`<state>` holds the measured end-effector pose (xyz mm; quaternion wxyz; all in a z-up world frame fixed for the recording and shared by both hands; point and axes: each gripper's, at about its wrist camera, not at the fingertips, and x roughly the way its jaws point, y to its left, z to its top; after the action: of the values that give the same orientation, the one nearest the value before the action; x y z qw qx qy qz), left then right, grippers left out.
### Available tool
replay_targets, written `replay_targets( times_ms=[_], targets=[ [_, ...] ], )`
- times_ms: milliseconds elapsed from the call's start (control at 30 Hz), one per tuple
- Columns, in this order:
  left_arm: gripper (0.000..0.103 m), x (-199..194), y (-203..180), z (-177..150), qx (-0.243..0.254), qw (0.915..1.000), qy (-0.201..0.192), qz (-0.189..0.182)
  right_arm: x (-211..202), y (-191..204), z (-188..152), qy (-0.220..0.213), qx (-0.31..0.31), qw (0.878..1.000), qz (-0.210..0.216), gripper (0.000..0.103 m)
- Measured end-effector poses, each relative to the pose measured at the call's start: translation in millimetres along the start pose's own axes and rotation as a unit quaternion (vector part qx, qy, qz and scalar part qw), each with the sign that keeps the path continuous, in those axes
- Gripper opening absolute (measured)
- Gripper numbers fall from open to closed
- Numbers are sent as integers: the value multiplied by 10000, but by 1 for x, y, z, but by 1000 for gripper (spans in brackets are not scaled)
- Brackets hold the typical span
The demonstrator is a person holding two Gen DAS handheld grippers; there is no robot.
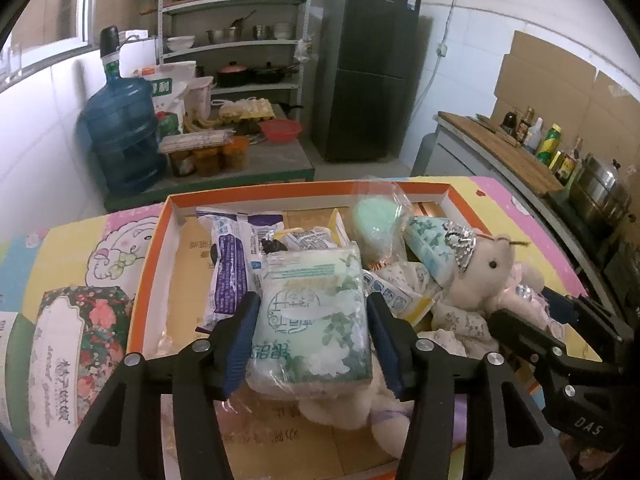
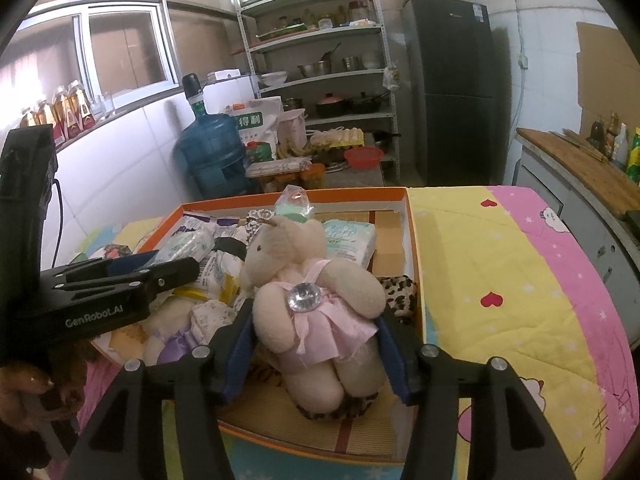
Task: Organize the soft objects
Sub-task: 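Lower the tissue pack and teddy bear into the box and open both tools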
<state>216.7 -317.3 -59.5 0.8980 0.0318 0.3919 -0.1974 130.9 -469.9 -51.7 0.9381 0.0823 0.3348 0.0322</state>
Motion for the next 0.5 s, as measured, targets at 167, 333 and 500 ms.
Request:
replay_targets(
  times_ms=[167, 333, 500],
  targets=[
    [64, -9, 2, -1, -12, 9999, -141, 28, -6, 0, 0, -101, 9, 9999, 46, 69],
    [64, -22, 6, 1, -68, 9993, -348, 109, -14, 3, 1, -196, -13, 9998, -6, 71],
    [64, -40, 9, 1, -87, 9978, -614, 231, -24, 4, 4, -356, 15, 9993, -87, 72]
  ],
)
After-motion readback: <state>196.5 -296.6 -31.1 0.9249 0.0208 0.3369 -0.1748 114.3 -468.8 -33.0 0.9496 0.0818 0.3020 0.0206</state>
